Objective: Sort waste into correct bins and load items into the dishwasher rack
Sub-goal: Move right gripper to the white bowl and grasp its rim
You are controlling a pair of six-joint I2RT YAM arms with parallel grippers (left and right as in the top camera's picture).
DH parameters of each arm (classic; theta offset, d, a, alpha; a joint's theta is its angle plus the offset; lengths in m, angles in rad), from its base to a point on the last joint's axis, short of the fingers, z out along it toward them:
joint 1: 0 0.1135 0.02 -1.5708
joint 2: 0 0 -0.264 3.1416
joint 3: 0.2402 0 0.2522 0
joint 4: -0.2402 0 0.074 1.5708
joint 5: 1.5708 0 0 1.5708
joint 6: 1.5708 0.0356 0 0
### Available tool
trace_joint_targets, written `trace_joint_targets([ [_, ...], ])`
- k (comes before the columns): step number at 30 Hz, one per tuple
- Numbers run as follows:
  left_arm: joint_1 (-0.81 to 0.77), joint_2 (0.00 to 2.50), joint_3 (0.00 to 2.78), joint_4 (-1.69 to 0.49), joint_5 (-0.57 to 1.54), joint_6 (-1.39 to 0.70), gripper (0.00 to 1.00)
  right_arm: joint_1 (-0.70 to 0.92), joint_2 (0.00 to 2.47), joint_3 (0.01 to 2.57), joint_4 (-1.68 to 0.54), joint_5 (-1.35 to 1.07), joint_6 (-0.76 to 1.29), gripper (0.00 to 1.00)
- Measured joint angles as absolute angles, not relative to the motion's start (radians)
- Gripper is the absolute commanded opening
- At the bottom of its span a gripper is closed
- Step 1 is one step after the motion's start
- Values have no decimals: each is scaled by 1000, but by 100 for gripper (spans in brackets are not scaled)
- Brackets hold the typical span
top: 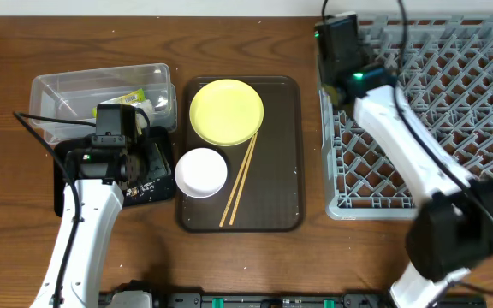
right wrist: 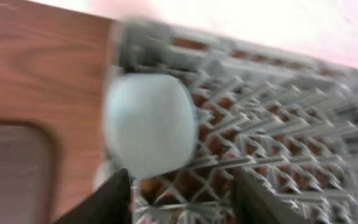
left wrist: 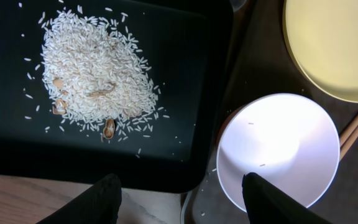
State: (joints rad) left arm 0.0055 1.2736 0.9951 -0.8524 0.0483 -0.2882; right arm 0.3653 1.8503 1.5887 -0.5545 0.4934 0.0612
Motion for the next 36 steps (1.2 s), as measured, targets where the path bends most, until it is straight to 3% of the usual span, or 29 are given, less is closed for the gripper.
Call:
trace_joint_targets([
  [9, 70, 1274, 995, -898, -3, -294, 66, 436, 1810, 1591, -685, -49, 107, 56],
  [17, 255, 1274, 995, -933, -16, -345, 66, 604, 1863, 1579, -702, -249, 129, 54],
  [28, 282, 1274, 995, -937, -23, -371, 66, 764, 2037, 1565, -733, -255, 235, 35],
  [30, 282, 1274, 995, -937, -23, -371, 66, 772, 2063, 1563, -733, -248, 250, 26],
  [31, 282, 1274, 995, -937, -23, -371, 66, 776, 2082, 1561, -733, -244, 263, 16],
  [36, 282, 1274, 995, -937, -23, -371, 66, 779, 2096, 1560, -717, -238, 280, 4],
])
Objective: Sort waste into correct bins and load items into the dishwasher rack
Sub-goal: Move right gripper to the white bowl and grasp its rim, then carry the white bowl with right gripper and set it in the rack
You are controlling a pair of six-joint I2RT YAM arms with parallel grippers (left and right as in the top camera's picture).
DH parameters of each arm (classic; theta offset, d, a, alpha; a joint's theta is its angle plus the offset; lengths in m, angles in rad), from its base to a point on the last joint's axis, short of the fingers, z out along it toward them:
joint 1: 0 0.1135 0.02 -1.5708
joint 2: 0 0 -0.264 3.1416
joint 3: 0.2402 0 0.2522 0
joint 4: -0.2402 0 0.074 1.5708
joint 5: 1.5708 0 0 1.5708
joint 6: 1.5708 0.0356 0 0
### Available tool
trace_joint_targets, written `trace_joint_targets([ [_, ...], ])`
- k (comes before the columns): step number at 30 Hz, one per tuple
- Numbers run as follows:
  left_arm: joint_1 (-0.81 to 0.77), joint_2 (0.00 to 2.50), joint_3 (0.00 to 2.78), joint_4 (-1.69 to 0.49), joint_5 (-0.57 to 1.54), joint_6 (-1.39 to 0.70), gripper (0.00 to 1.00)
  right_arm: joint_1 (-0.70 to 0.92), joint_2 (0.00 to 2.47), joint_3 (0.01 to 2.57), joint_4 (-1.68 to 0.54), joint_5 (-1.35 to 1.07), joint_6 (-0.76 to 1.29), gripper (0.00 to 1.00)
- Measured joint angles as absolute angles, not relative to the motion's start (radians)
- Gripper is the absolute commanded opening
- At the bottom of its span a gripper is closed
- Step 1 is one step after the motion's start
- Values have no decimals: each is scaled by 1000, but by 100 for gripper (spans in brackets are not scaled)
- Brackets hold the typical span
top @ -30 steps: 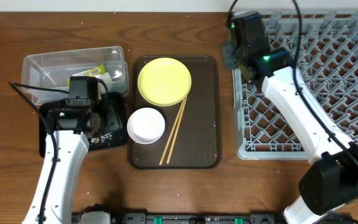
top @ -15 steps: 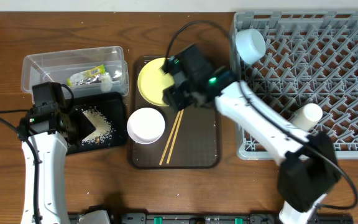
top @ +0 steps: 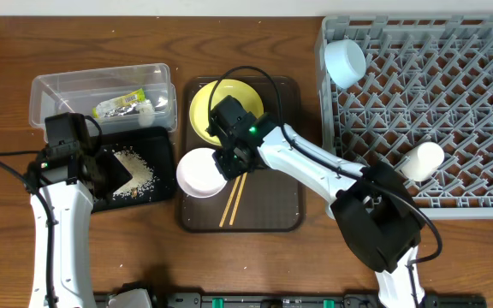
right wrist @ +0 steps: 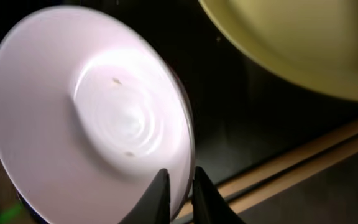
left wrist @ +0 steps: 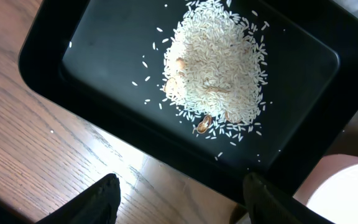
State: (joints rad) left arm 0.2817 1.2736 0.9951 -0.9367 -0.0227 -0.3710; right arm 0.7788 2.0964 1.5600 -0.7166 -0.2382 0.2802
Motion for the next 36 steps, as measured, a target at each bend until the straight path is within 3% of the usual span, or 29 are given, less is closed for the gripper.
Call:
trace_joint_targets([
  [18, 282, 1274, 995, -937, -23, -371, 66, 782, 2097, 1560, -719, -235, 312, 9],
  [25, 282, 1274, 995, -937, -23, -375, 66, 788, 2104, 1560, -730, -235, 318, 1],
  [36, 282, 1274, 995, -937, -23, -389, 66, 752, 2085, 1560, -724, -218, 329, 1],
])
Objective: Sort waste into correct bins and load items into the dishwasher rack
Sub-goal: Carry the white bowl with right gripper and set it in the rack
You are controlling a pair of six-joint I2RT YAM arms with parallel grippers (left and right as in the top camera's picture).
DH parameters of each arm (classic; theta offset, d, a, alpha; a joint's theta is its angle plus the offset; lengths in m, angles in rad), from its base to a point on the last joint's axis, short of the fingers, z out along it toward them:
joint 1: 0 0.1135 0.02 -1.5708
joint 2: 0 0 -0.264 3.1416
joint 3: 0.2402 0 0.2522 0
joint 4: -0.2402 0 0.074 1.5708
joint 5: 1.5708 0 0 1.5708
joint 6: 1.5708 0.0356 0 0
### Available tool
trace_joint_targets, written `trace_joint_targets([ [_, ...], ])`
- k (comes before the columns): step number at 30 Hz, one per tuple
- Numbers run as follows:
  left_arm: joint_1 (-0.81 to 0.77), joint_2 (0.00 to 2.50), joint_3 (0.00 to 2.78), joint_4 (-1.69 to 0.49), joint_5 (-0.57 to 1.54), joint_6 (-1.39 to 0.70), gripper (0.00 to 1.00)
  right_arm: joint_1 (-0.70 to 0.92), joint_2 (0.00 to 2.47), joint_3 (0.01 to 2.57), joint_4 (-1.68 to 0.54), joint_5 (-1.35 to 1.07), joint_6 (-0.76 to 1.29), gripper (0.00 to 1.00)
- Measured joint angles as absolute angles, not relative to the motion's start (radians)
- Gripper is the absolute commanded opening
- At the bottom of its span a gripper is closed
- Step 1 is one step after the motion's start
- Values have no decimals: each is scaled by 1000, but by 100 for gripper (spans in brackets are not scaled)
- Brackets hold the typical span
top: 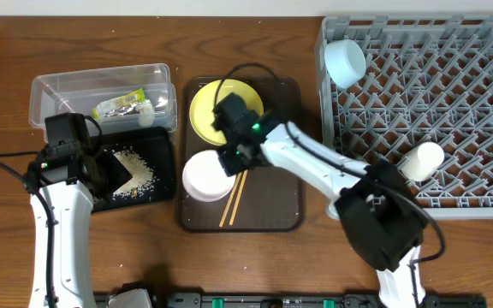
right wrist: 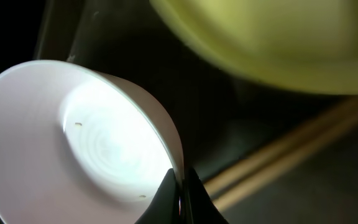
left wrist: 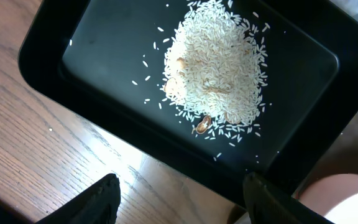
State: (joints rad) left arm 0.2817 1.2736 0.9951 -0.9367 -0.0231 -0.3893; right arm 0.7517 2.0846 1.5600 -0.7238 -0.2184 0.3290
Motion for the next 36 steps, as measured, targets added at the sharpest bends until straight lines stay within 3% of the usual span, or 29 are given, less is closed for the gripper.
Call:
trace_joint_targets([
  [6, 281, 1274, 995, -936, -23, -389, 66, 635, 1895, 1560, -723, -56, 287, 1],
  [13, 281, 1274, 995, -936, -26, -389, 66, 447, 1673, 1575, -624, 359, 171, 1],
  [17, 281, 1274, 995, -935, -26, -390, 66, 330, 1679, 1575, -488, 585, 57, 1],
  [25, 281, 1274, 995, -934, -26, -390, 66, 156, 1707, 1575, -258, 768, -199, 1],
  [36, 281, 1274, 995, -934, -27, -393, 66, 85, 1914, 1575, -62, 902, -457, 1],
])
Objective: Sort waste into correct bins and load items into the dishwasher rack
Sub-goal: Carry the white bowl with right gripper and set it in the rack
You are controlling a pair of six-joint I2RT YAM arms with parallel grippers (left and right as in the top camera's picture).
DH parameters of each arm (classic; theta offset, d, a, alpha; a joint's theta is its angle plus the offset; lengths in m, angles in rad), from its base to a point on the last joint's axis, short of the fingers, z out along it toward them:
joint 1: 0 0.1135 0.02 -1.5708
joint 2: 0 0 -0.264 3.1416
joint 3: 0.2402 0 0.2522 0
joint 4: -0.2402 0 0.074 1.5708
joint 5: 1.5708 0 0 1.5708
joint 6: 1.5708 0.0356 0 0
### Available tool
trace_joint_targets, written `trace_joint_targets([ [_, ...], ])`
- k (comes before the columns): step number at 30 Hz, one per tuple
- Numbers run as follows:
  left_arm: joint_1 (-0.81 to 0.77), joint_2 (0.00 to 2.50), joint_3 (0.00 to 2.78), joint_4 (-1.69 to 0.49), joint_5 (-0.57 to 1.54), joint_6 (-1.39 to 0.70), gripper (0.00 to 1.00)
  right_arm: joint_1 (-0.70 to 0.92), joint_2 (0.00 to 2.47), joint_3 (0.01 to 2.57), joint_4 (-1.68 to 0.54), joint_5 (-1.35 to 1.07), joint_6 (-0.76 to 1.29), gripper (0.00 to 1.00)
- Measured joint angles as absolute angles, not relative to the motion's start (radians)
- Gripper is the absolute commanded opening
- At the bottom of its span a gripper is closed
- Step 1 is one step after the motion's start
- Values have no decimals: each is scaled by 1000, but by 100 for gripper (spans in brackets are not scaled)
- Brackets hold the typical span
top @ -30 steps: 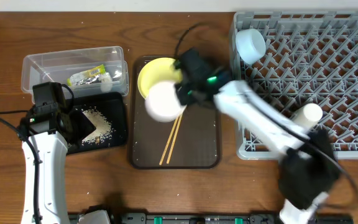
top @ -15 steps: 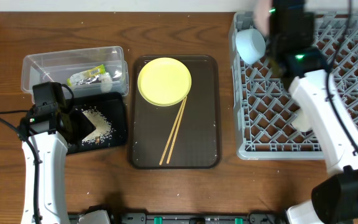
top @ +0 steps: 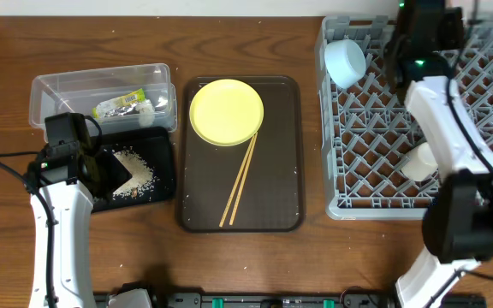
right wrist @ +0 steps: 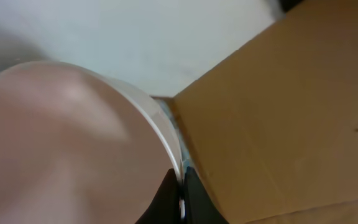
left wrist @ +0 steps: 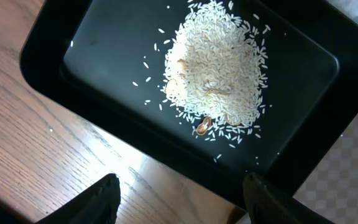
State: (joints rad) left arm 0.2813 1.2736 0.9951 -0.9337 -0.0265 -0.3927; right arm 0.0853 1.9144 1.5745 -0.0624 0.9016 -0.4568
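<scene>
My right gripper (right wrist: pixel 180 186) is shut on the rim of the white bowl (right wrist: pixel 73 137), which fills the left of the right wrist view, with a brown board behind it. Overhead, the right arm (top: pixel 422 51) reaches over the far edge of the grey dishwasher rack (top: pixel 486 128); the bowl is hidden there. A yellow plate (top: pixel 226 111) and a pair of chopsticks (top: pixel 240 181) lie on the brown tray (top: pixel 281 197). My left gripper (left wrist: pixel 179 199) hangs open over the table by the black tray (left wrist: pixel 104 56) of rice (left wrist: pixel 216 68).
A pale cup (top: pixel 346 60) lies in the rack's far left corner, and a white cup (top: pixel 421 161) sits near its front. A clear bin (top: pixel 67 90) holding a wrapper (top: pixel 120 104) stands behind the black tray.
The right gripper, still shut on the white bowl, has gone from above the brown tray to the rack's far edge. The bowl no longer shows on the tray. The left arm has not moved.
At first the right gripper was open at the rack's far left by the pale cup, the left one over the black tray and bowl. Then the left had drawn back leftward and the right fingers straddled the bowl's rim. Then they held it tilted; now it is at the rack.
</scene>
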Motion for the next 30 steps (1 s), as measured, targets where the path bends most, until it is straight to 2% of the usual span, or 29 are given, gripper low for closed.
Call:
trace_joint_targets([
  [10, 281, 1274, 995, -934, -27, -393, 66, 86, 2059, 1575, -44, 931, -484, 1],
  [19, 281, 1274, 995, -933, -27, -393, 66, 88, 2072, 1575, -9, 947, -484, 1],
  [30, 281, 1274, 995, -934, -27, -393, 66, 115, 2071, 1576, -141, 960, -454, 1],
])
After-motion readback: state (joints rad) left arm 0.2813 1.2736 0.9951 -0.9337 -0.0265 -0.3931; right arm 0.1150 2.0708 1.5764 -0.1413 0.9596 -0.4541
